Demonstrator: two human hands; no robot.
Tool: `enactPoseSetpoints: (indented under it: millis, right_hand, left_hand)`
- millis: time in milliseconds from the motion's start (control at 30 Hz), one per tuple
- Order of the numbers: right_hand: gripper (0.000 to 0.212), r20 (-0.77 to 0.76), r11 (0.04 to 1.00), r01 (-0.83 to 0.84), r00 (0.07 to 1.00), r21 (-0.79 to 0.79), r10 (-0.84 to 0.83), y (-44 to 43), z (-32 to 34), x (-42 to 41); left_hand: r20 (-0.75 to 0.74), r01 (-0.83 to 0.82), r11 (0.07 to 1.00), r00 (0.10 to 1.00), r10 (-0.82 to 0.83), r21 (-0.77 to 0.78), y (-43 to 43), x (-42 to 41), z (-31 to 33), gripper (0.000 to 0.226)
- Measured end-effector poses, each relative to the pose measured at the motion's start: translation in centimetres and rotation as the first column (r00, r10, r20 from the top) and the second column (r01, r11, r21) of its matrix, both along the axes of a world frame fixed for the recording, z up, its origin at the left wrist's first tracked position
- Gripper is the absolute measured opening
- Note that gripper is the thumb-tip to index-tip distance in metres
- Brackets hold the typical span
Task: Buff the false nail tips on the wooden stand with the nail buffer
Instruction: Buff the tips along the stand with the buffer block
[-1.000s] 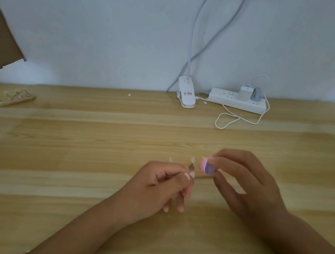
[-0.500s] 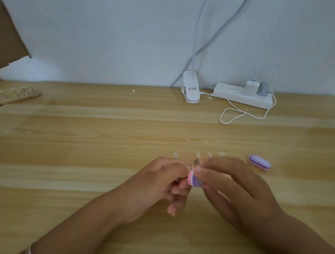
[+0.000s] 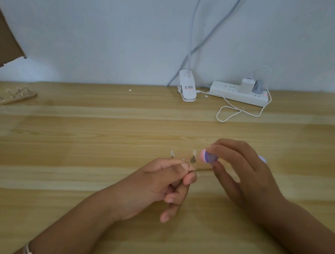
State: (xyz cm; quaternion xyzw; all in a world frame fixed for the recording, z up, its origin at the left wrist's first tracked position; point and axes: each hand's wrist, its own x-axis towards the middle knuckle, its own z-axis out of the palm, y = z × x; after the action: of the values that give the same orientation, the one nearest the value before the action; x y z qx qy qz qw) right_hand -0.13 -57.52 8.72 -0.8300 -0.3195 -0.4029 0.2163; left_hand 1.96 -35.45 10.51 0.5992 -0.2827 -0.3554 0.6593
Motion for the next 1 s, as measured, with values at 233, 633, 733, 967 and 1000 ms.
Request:
enactPoseSetpoints:
  millis: [233, 633, 733, 967, 1000]
  right_hand:
    - [0.025, -0.055, 0.998, -0.006, 0.998, 0.054, 0.009, 0.6, 0.3, -0.1]
    - [0.015, -0.66, 0.909, 0.349, 0.741, 0.227, -0.12, -3.2, 3.4, 0.4]
    - [0.027, -0.7, 0.902, 0.402, 0.69, 0.157, -0.186, -5.1, 4.5, 0.6]
    - [0.008, -0.757, 0.906, 0.317, 0.506, -0.282, -0.413, -5.5, 4.0, 0.4]
    - [0.009, -0.738, 0.892, 0.327, 0.508, -0.312, -0.444, -5.2, 3.8, 0.5]
  left_hand:
    - [0.07, -0.187, 0.981, 0.981, 0.183, 0.047, -0.3, 0.2, 0.0, 0.032]
    - [0.354, -0.505, 0.863, 0.807, 0.473, -0.002, -0.4, 0.6, -1.1, 0.009]
    - [0.373, -0.475, 0.88, 0.819, 0.436, 0.016, -0.5, 0.6, -1.5, 0.01]
    - [0.4, -0.466, 0.882, 0.823, 0.403, 0.072, -0.8, 0.5, -1.8, 0.012]
    - [0.435, -0.481, 0.874, 0.804, 0.405, 0.075, -0.8, 0.5, -1.8, 0.012]
